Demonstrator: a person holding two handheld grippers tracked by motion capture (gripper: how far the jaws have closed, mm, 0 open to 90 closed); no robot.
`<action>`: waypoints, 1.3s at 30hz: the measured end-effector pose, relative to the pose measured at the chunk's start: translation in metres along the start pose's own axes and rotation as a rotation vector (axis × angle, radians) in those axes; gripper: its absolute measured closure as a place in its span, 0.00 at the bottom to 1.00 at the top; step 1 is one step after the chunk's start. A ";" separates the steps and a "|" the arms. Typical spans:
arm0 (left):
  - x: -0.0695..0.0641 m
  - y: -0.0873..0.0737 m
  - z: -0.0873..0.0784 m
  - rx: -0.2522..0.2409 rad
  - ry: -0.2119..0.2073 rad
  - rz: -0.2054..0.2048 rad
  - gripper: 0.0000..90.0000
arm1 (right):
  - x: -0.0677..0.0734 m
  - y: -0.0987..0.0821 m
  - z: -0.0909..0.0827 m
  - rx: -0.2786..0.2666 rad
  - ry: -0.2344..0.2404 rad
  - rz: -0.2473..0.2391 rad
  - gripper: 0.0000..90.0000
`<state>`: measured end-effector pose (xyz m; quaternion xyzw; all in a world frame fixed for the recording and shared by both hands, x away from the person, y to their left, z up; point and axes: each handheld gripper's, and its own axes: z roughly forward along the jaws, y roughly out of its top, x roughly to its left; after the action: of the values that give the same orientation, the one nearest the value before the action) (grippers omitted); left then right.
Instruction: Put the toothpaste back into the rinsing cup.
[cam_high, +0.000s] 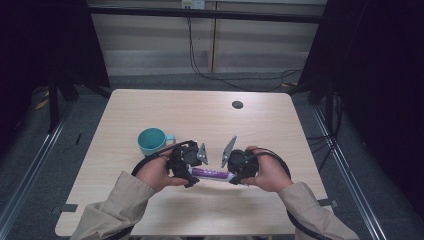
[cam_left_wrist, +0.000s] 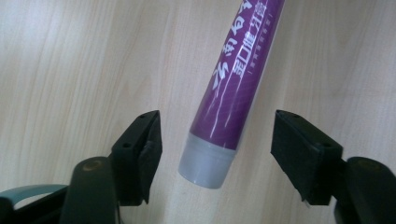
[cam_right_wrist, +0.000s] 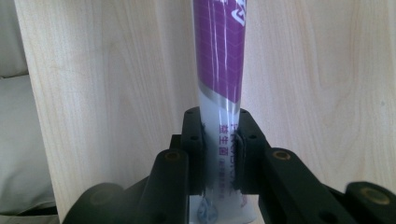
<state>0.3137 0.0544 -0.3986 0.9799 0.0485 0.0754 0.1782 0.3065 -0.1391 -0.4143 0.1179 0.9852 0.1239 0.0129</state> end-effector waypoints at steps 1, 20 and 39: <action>0.000 0.000 0.000 0.001 0.002 0.004 0.40 | 0.000 0.001 0.000 -0.004 -0.004 -0.003 0.86; -0.003 0.005 0.009 -0.002 -0.022 0.026 0.53 | 0.003 0.010 -0.004 -0.011 -0.006 -0.030 0.85; -0.004 0.002 0.017 -0.025 -0.058 0.027 0.59 | 0.008 0.016 0.000 -0.023 -0.018 -0.064 0.85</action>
<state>0.3125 0.0466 -0.4138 0.9799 0.0292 0.0502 0.1908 0.3027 -0.1221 -0.4098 0.0873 0.9868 0.1335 0.0270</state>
